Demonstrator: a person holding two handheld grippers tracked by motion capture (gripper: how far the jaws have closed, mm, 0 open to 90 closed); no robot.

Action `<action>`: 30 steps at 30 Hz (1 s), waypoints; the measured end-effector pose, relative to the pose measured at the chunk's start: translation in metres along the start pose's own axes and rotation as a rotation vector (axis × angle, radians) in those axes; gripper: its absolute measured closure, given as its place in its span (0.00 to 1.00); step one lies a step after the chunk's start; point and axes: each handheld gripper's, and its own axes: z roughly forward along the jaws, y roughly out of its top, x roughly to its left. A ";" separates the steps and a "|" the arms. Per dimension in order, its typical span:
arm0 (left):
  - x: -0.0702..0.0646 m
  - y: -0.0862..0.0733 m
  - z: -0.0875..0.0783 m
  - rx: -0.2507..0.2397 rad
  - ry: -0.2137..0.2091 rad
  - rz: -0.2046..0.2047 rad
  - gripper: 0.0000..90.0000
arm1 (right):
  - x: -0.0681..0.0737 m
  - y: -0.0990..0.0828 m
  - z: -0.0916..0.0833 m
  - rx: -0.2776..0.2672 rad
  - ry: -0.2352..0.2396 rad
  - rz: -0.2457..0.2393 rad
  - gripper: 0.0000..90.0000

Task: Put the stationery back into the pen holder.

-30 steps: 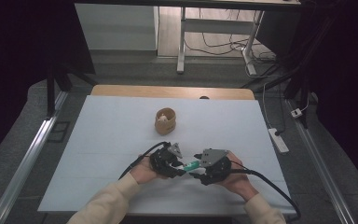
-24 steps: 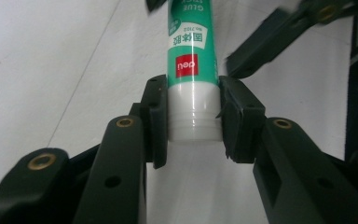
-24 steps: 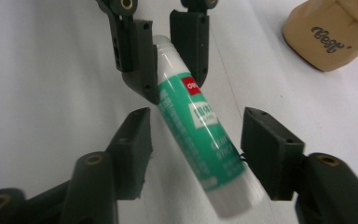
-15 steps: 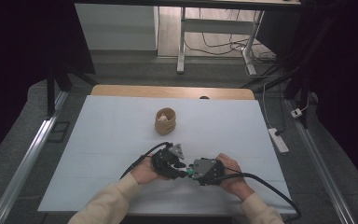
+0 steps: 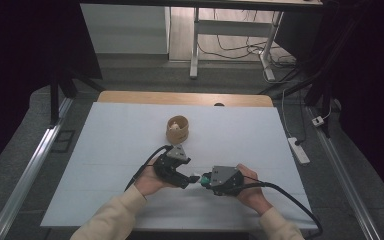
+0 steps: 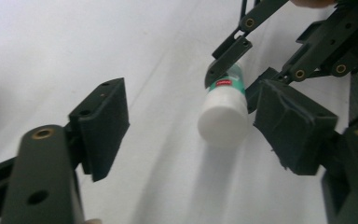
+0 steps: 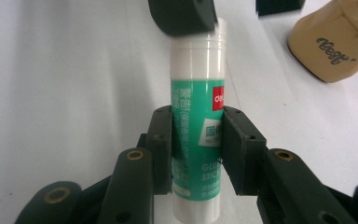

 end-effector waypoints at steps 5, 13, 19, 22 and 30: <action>0.004 -0.006 -0.011 -0.031 0.039 -0.019 0.25 | -0.004 -0.002 -0.005 -0.046 -0.032 0.066 0.73; 0.012 -0.026 -0.028 -0.030 0.097 -0.076 0.23 | -0.012 -0.006 -0.014 -0.106 -0.045 0.135 0.73; 0.016 -0.045 -0.042 -0.045 0.136 -0.108 0.23 | -0.019 -0.011 -0.020 -0.136 -0.057 0.188 0.73; 0.019 -0.056 -0.052 -0.052 0.158 -0.125 0.24 | -0.021 -0.012 -0.023 -0.144 -0.064 0.199 0.73; 0.025 -0.087 -0.078 -0.055 0.212 -0.162 0.24 | -0.023 -0.015 -0.028 -0.165 -0.082 0.226 0.73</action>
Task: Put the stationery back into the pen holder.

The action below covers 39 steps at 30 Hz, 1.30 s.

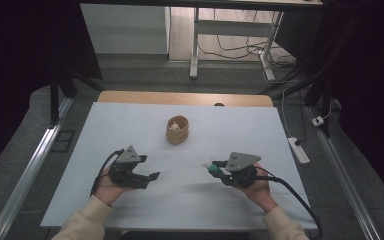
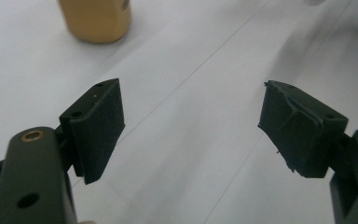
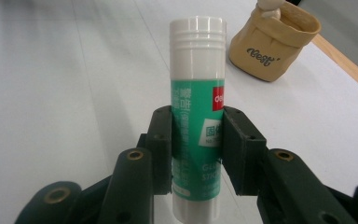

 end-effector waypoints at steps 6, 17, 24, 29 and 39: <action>0.007 -0.020 -0.011 0.003 0.035 -0.026 0.25 | -0.003 -0.001 -0.004 -0.008 -0.008 0.016 0.73; 0.013 -0.033 -0.023 -0.002 0.077 -0.050 0.25 | -0.008 -0.004 -0.010 -0.032 -0.027 0.052 0.73; 0.015 -0.036 -0.023 0.007 0.076 -0.049 0.24 | -0.009 -0.005 -0.012 -0.042 -0.037 0.077 0.73; 0.015 -0.036 -0.021 0.016 0.077 -0.042 0.24 | -0.012 -0.004 -0.011 -0.072 -0.033 0.126 0.73; 0.016 -0.036 -0.019 0.021 0.073 -0.041 0.24 | -0.049 0.013 -0.019 -0.209 -0.085 0.279 0.73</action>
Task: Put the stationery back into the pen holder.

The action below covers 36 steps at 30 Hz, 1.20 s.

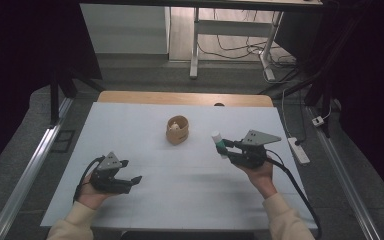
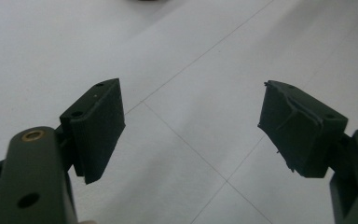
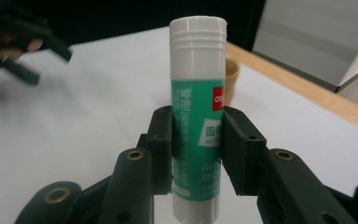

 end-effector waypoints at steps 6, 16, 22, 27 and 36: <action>0.000 0.000 0.000 -0.001 -0.002 0.003 0.24 | -0.016 0.013 0.003 -0.049 -0.007 0.046 0.73; 0.002 -0.001 0.001 0.003 -0.007 -0.002 0.24 | -0.027 0.030 0.022 -0.050 -0.036 0.052 0.73; 0.004 -0.002 0.000 0.002 -0.002 -0.012 0.24 | -0.033 0.040 0.042 -0.062 -0.021 0.061 0.73; 0.004 -0.003 0.000 0.004 -0.005 -0.010 0.25 | -0.037 0.036 0.062 -0.075 -0.001 0.116 0.73; 0.005 -0.003 0.001 0.012 -0.011 -0.016 0.25 | -0.038 0.036 0.091 -0.085 0.005 0.151 0.73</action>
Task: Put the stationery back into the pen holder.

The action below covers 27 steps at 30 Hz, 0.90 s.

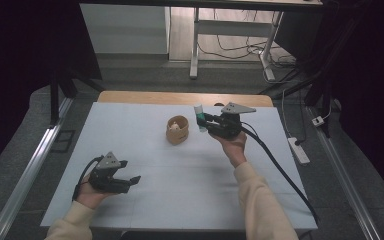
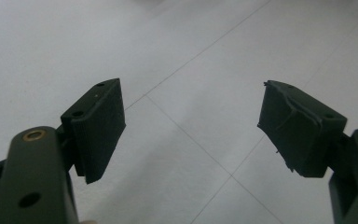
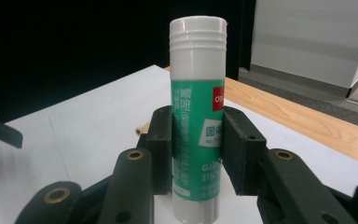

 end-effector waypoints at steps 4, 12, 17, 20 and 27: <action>0.001 0.000 0.000 0.001 0.001 -0.005 0.25 | 0.002 0.005 0.009 -0.009 0.011 0.001 0.73; 0.002 -0.001 -0.001 0.005 0.006 -0.014 0.25 | 0.003 0.013 0.024 -0.005 0.018 -0.008 0.73; 0.002 -0.001 -0.002 0.006 0.008 -0.013 0.25 | 0.005 0.015 0.035 0.003 0.017 -0.019 0.73; 0.003 -0.001 -0.003 0.009 0.009 -0.010 0.25 | 0.006 0.017 0.041 0.013 0.015 -0.027 0.73; 0.001 -0.001 0.000 0.025 0.007 0.009 0.25 | 0.003 0.018 0.061 0.015 0.015 -0.023 0.73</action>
